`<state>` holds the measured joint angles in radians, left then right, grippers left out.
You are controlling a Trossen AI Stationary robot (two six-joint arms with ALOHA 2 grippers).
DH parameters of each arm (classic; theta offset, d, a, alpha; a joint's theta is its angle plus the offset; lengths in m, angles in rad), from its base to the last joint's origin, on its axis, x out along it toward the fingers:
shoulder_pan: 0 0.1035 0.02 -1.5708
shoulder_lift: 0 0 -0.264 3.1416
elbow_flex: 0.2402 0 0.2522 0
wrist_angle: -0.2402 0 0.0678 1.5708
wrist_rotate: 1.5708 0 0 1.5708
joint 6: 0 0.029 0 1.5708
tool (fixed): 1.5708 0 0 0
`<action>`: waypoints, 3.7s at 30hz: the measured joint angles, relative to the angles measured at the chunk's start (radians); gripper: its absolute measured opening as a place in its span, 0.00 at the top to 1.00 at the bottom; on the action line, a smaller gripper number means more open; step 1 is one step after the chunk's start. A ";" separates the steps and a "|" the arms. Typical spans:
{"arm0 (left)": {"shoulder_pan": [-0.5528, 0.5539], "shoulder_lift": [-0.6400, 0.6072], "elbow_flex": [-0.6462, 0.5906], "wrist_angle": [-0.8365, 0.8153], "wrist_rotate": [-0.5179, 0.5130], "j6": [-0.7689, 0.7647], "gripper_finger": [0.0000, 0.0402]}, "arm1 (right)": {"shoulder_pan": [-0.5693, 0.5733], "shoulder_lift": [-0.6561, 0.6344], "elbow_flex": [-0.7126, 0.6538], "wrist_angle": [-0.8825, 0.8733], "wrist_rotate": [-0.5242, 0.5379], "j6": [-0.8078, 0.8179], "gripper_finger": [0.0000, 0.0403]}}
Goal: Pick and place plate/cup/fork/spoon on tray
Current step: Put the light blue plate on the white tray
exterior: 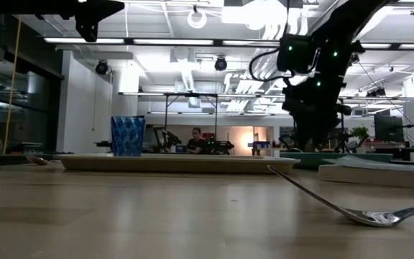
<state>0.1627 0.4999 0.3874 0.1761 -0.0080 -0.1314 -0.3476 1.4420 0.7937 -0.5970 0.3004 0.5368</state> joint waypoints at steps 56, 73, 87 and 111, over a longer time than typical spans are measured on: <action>0.000 0.000 0.000 0.001 0.000 -0.052 0.58 | 0.405 0.423 0.615 -0.022 0.121 -0.517 1.00; 0.000 0.000 0.000 0.000 0.000 -0.050 0.58 | 0.357 0.723 0.791 0.017 0.061 -0.692 1.00; 0.000 0.000 0.000 0.000 0.000 -0.050 0.58 | 0.354 0.723 0.789 0.051 0.055 -0.672 1.00; 0.000 0.000 0.000 0.000 0.000 -0.050 0.58 | 0.354 0.723 0.823 -0.009 0.077 -0.696 0.71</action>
<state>0.1631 0.4999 0.3874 0.1757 -0.0078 -0.1810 0.0059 2.1654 1.6166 -0.6056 0.3774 -0.1592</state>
